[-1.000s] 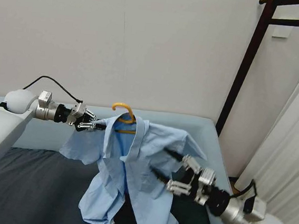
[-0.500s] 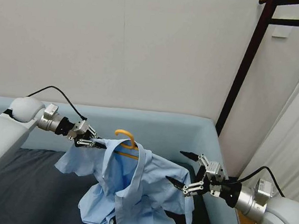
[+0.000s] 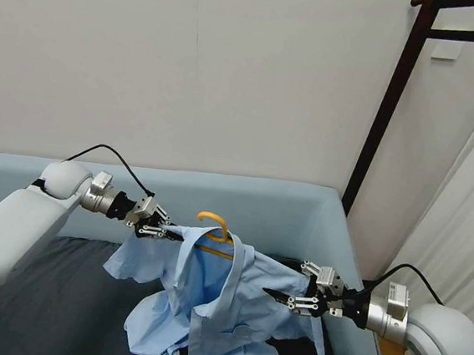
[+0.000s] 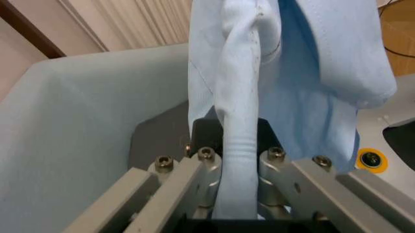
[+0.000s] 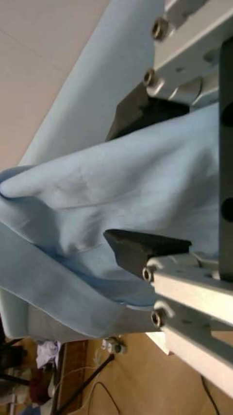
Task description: Pick up the clothes from the sofa and hang them on the clothes hanger.
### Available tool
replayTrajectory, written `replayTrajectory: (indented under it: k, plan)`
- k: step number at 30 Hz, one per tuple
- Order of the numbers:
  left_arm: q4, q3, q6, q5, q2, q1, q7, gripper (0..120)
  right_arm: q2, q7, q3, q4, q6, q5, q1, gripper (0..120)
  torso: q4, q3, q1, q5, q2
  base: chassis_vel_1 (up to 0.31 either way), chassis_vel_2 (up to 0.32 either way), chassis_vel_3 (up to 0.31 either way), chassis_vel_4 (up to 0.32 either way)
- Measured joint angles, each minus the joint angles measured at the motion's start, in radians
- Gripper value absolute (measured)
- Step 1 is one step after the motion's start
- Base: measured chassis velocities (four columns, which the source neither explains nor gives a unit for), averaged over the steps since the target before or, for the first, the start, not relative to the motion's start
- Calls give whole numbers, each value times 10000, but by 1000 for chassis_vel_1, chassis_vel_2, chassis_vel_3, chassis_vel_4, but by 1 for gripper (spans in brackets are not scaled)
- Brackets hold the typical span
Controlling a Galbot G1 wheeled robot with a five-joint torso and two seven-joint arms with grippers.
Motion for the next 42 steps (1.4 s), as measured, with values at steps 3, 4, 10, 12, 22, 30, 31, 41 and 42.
replayTrajectory:
  k: [3,4,10,12,22,30,31,41,42]
  plan:
    - [54,98,-22,14,-64,-65,-2,3,25,-208,4,-206,-1,59,122,34,2,0,0,0,0,0,0,0,0]
    - [54,98,-22,14,-64,-65,-2,3,25,-208,4,-206,-1,59,122,34,2,0,0,0,0,0,0,0,0]
    - [69,169,-109,16,-51,-123,-9,3,-3,-808,65,-432,-139,377,338,11,2,0,0,-1,-1,0,0,0,0]
    - [23,185,-151,10,-10,-131,-9,3,-24,-980,74,-468,-182,481,402,8,2,0,0,-1,0,0,0,0,0]
    - [151,1,-1233,-816,247,-343,-419,25,-400,-32,389,-300,-1160,3468,474,8,1,0,0,-2,-1,0,0,0,0]
    - [-507,-159,-1895,-3033,1001,15,-2089,52,-928,741,858,243,-1542,4527,432,8,-1,-1,0,0,0,0,0,0,0]
    - [-698,-284,-1927,-3414,1165,197,-2476,55,-1004,993,927,416,-1616,4850,483,8,0,-1,0,0,0,0,0,0,0]
    - [-2347,-1730,-2060,-5457,1922,2874,-5277,94,-1928,4451,2420,2617,-1808,8392,503,8,2,-3,-1,-3,0,0,0,0,0]
    - [-2347,-1730,-2060,-5457,1922,2874,-5277,94,-1928,4451,2420,2617,-1808,8392,503,8,2,-3,-1,-3,0,0,0,0,0]
